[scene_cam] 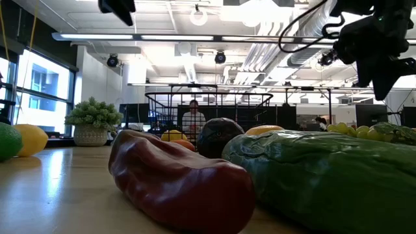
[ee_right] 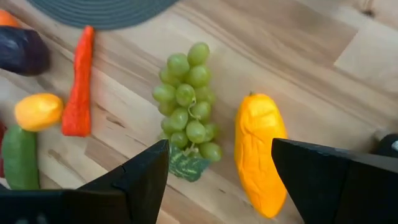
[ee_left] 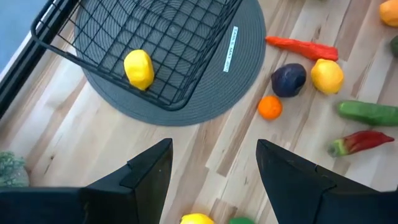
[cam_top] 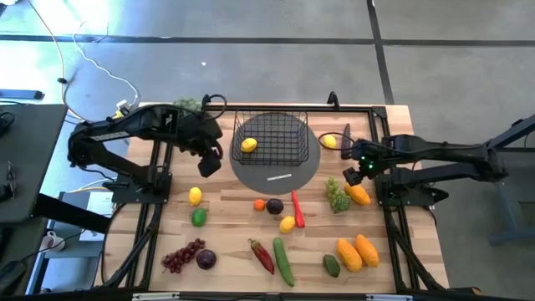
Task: Build produce basket
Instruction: Put the mango into the black wire basket
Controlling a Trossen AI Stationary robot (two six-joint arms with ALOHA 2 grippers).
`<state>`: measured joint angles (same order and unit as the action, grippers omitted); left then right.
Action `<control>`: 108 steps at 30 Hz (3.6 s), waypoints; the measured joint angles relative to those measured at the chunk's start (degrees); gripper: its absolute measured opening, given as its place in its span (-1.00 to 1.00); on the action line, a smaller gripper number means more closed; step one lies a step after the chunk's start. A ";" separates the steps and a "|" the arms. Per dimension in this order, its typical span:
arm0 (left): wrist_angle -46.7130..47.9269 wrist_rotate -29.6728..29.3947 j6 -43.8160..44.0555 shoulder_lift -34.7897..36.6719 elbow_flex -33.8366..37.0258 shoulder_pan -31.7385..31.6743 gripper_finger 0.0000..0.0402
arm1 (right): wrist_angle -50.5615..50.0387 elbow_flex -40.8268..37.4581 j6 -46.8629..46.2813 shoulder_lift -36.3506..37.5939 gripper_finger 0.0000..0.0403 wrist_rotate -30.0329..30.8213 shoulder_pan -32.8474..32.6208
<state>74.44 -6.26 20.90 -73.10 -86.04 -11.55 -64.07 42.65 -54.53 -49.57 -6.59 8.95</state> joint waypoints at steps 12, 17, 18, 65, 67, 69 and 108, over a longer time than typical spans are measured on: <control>-5.69 1.35 1.43 5.27 10.24 -0.02 0.11 | -1.72 0.00 2.92 -6.88 0.31 -1.48 0.00; -5.58 1.39 1.45 5.23 11.55 -0.02 0.11 | -3.01 0.00 5.48 -10.90 0.31 -1.00 0.00; -5.58 1.51 1.45 5.23 11.55 0.00 0.11 | -3.32 0.00 5.51 -11.73 0.31 -1.00 0.00; -5.30 2.25 -3.12 5.58 11.55 0.02 0.11 | -3.77 0.00 -0.52 -37.49 -0.38 -3.47 0.02; -5.30 2.23 -3.12 5.58 11.52 0.02 0.11 | -3.77 0.02 -0.55 -37.12 -0.40 -3.54 0.00; -5.30 2.25 -3.10 5.58 11.52 0.02 0.11 | -4.25 0.13 -0.98 -36.26 -0.40 -3.58 -0.01; -9.22 -4.27 4.38 5.55 11.50 -0.04 0.11 | 9.91 29.40 3.16 -23.07 -0.35 26.75 -1.79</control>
<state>65.23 -10.53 25.28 -67.55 -74.54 -11.60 -54.16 72.05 -51.37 -72.64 20.16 7.16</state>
